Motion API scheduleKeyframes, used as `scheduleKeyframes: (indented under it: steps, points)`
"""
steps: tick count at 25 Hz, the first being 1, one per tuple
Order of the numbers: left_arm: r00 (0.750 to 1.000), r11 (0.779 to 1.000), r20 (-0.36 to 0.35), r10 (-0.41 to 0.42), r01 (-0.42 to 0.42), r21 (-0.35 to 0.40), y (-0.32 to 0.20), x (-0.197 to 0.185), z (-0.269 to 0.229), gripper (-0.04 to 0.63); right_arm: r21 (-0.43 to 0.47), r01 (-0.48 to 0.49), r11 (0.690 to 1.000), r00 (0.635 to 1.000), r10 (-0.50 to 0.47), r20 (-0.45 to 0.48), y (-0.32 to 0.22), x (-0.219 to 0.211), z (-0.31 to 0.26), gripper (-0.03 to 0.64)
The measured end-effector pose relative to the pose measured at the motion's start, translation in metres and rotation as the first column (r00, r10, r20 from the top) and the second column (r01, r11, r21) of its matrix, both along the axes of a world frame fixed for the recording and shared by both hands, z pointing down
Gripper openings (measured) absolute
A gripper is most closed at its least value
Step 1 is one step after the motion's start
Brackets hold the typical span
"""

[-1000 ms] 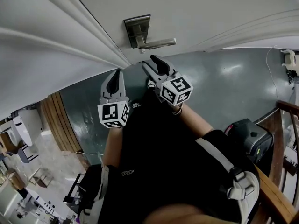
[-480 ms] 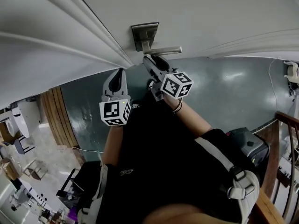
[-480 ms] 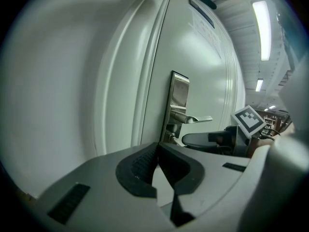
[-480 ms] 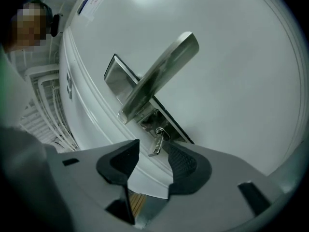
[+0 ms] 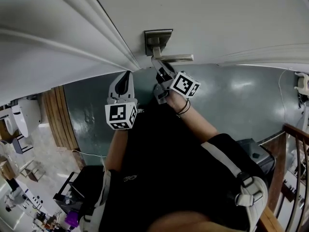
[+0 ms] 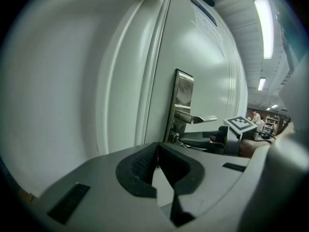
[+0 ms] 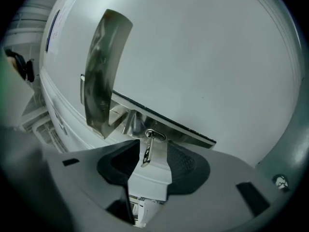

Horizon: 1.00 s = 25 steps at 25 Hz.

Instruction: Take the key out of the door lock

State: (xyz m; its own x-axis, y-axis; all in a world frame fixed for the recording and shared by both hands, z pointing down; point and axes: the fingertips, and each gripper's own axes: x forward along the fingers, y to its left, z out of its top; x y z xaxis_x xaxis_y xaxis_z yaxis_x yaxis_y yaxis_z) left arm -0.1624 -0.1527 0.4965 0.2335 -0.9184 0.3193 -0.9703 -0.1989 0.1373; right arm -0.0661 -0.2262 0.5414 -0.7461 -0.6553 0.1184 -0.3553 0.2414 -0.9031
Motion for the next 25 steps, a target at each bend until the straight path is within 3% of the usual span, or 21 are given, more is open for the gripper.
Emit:
scheduleKeyframes:
  steps: [14, 18, 25]
  points:
    - [1.000, 1.000, 0.002, -0.001, 0.001, 0.004, -0.0051, 0.0000, -0.0035, 0.025, -0.056, -0.061, 0.997, 0.989, 0.068, 0.133, -0.0101, 0.0002, -0.0036, 0.137]
    - [1.000, 1.000, -0.001, 0.002, -0.002, 0.005, -0.0056, 0.0004, -0.0038, 0.025, -0.086, -0.071, 0.994, 0.984, 0.084, 0.156, -0.0098, 0.0011, -0.0044, 0.063]
    - [1.000, 1.000, -0.007, -0.002, 0.002, 0.010, -0.0026, -0.0014, -0.0031, 0.025, -0.098, -0.100, 0.990, 0.979, 0.116, 0.170, -0.0092, 0.0035, -0.0018, 0.035]
